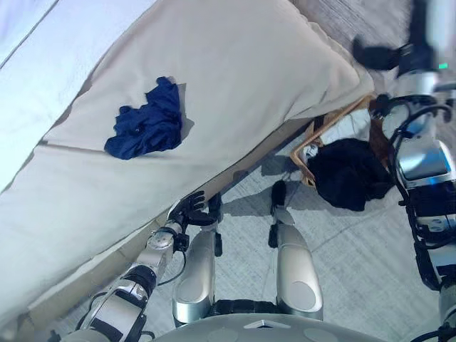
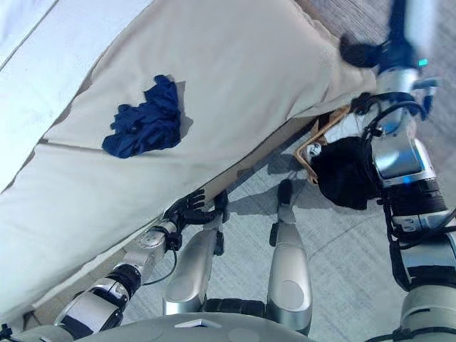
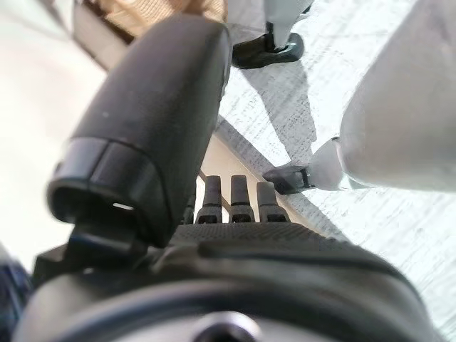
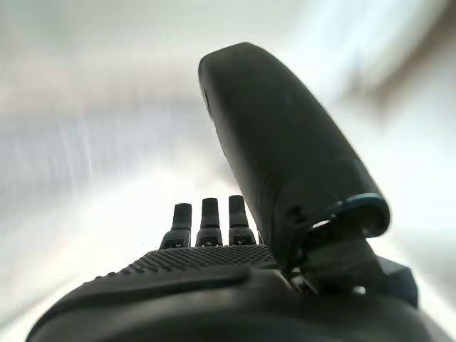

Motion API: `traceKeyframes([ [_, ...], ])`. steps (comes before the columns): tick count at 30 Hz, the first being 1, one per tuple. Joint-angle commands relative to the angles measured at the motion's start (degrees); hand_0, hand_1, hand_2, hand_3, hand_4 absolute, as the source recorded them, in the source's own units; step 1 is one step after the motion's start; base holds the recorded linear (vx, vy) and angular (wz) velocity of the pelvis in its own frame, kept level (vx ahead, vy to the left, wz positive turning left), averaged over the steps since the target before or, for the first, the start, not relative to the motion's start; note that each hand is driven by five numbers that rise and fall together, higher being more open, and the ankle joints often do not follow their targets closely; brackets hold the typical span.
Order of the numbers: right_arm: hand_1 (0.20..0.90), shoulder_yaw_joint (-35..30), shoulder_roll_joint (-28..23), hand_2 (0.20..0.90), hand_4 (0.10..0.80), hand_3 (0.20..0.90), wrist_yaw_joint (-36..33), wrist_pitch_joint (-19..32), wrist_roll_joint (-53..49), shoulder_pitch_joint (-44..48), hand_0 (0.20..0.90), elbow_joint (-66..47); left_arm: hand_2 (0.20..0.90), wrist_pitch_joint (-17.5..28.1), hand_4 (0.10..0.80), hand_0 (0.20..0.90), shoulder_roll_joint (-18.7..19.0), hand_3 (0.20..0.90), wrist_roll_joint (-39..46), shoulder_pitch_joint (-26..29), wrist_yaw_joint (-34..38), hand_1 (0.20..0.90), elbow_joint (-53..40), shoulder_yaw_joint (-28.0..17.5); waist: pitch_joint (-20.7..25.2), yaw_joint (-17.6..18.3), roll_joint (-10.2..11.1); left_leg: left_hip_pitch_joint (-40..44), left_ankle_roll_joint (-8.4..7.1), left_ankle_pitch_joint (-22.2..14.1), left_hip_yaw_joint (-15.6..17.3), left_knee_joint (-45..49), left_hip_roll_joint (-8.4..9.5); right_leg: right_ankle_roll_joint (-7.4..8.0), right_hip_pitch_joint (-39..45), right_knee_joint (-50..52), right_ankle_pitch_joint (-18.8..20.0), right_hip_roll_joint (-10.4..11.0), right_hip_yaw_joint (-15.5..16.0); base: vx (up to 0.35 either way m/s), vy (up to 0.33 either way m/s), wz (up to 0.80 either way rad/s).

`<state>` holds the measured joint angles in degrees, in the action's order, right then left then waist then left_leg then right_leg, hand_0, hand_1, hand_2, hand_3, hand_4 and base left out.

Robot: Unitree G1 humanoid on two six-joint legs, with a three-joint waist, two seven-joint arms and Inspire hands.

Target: Pick up the clothes from the bed and place them into the basket

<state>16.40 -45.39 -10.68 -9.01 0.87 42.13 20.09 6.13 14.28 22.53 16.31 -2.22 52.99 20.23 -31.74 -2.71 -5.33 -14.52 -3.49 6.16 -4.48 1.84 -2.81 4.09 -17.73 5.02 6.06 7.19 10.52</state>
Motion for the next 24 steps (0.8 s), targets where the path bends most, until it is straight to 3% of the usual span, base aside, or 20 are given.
traceKeyframes([
  [1,0.900,5.1,5.5,0.900,0.800,0.900,5.8,5.2,2.2,2.7,0.900,6.0,0.900,0.2,0.800,0.900,4.5,0.900,1.0,-5.1,-0.3,0.900,1.6,-0.2,4.7,-4.5,5.7,-1.6,2.61,-4.2,1.4,5.6,3.94,-0.74,1.4,7.8,-5.9,1.1,0.0,0.088,0.089,0.69],
  [7,0.900,14.4,14.7,0.900,0.800,0.900,-1.4,5.9,11.3,10.9,0.900,19.6,0.900,-0.1,0.800,0.900,6.1,0.900,3.9,-4.6,0.9,0.900,3.2,-1.1,4.3,-11.7,6.7,-0.7,3.66,-4.2,-3.2,4.8,5.19,0.57,6.1,6.3,-5.4,2.8,4.6,0.054,0.070,0.58],
  [12,0.900,13.7,19.7,0.900,0.800,0.900,-11.8,5.2,10.4,19.7,0.900,28.0,0.900,-0.5,0.800,0.900,6.6,0.900,5.3,-4.5,1.8,0.900,4.6,-2.6,4.1,-17.5,6.2,-2.1,3.84,-3.6,-7.3,4.6,6.51,0.80,7.9,6.1,-5.6,4.2,8.0,0.017,0.083,0.57],
  [19,0.900,13.4,19.6,0.900,0.800,0.900,-18.6,2.1,13.5,27.0,0.900,36.7,0.900,1.1,0.800,0.900,6.6,0.900,4.5,-6.6,-0.4,0.900,5.7,-4.2,3.1,-23.5,5.3,-5.7,4.11,-3.0,-10.9,6.8,8.17,0.96,8.0,8.6,-5.9,6.6,12.0,0.031,0.061,0.43],
  [24,0.900,15.4,18.9,0.900,0.800,0.900,-14.6,-4.1,12.7,30.4,0.900,42.1,0.900,1.9,0.800,0.900,6.8,0.900,4.7,-6.9,-2.2,0.900,6.4,-4.2,2.2,-25.7,6.0,-6.8,3.87,-3.8,-12.0,7.0,8.05,1.89,7.3,10.4,-7.2,7.4,12.9,0.063,-0.019,0.42],
])
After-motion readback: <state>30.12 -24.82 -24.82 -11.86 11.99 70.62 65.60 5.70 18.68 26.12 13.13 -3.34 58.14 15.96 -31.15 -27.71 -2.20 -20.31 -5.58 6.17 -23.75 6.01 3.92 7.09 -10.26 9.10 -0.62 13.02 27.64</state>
